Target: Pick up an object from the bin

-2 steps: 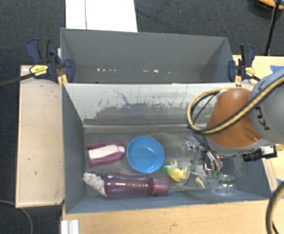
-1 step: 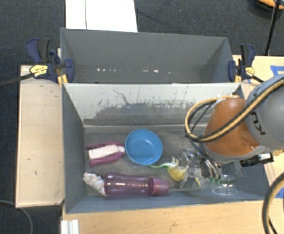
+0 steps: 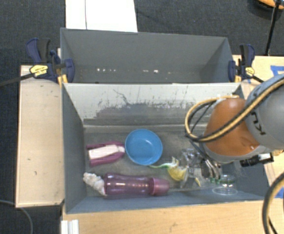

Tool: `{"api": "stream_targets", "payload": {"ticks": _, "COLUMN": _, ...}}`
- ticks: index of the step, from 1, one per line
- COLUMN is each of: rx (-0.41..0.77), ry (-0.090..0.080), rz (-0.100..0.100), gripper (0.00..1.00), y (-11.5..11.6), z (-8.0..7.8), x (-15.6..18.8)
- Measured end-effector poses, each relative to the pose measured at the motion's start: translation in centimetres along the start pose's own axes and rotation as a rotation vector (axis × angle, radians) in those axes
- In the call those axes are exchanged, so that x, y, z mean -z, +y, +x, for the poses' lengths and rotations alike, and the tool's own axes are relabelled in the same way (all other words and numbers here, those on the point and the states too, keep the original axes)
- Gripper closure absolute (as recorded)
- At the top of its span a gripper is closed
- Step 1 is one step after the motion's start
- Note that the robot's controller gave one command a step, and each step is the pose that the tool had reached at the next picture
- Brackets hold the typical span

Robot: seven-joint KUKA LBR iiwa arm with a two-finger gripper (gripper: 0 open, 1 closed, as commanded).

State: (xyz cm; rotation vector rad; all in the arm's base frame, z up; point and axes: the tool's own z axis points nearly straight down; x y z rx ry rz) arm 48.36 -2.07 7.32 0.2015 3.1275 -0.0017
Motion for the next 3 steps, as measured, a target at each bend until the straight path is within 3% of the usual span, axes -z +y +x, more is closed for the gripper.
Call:
{"api": "stream_targets", "payload": {"ticks": 2, "rx": 0.001, "ry": 0.007, "rz": 0.000, "gripper": 1.00, "y": 0.0, "z": 0.3, "x": 2.2}}
{"api": "stream_targets", "payload": {"ticks": 3, "rx": 0.002, "ry": -0.002, "rz": -0.001, "gripper": 1.00, "y": 0.1, "z": 0.0, "x": 4.0}}
